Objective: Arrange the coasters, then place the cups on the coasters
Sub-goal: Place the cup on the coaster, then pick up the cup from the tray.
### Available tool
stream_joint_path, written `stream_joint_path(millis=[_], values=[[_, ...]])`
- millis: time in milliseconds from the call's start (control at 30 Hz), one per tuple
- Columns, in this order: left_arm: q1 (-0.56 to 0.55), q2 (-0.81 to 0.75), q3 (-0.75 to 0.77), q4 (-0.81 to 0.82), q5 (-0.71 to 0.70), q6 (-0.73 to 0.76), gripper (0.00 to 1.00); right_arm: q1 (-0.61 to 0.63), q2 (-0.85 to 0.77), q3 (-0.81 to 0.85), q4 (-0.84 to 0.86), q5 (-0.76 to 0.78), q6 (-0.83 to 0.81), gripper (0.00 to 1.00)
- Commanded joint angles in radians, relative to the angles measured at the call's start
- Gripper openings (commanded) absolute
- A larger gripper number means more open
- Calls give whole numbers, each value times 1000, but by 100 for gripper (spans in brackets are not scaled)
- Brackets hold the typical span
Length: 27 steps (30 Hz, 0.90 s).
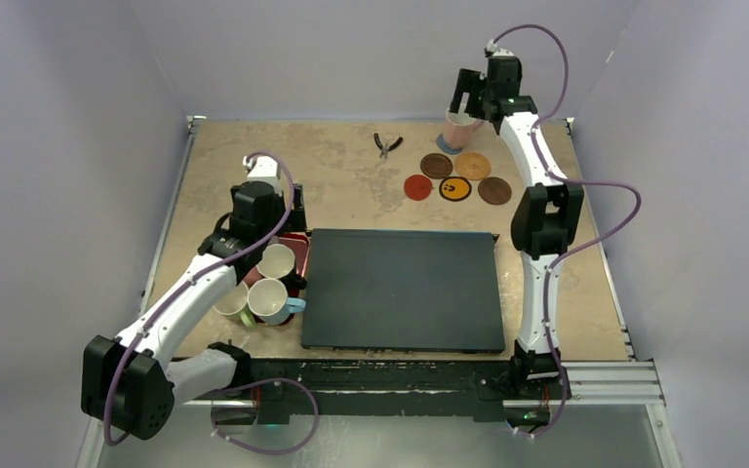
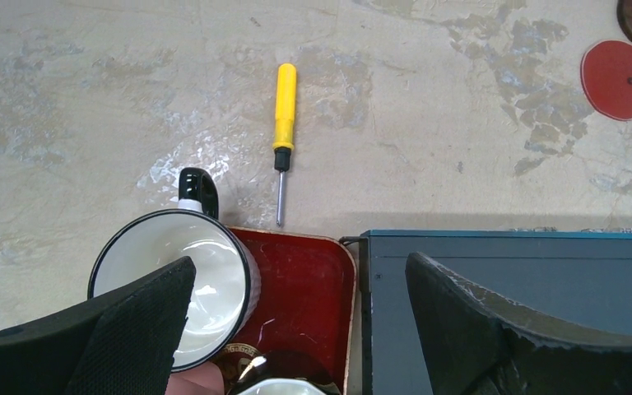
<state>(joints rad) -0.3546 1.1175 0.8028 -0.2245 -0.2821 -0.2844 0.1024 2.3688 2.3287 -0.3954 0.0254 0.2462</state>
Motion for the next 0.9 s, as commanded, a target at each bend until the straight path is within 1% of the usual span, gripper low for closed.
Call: stream_joint_path(millis=[0,133,200,367,533,600,700,867], values=[[5,-36,-9,34,24,-21,94,-4,-178,-64,69,-78,3,91],[5,-53,-22,1,34,-95,93,-4,-313,-192,99,-92,1,92],[6,-43,-28,-21,32,-129,90,-4,-392,-285,124,-99,4,92],[37,16,1,-67,23,-131,76,-3,-607,-573,203,-147,30,92],[138,110,36,-61,150,-117,58,-4,-827,-872,280,-169,55,92],[145,148,53,-57,172,-98,57,-4,-899,-960,307,-173,59,92],[149,190,71,-52,166,-68,54,-5,-996,-1067,332,-167,59,92],[151,231,92,-43,143,-24,53,-4,-1117,-1203,368,-93,51,93]])
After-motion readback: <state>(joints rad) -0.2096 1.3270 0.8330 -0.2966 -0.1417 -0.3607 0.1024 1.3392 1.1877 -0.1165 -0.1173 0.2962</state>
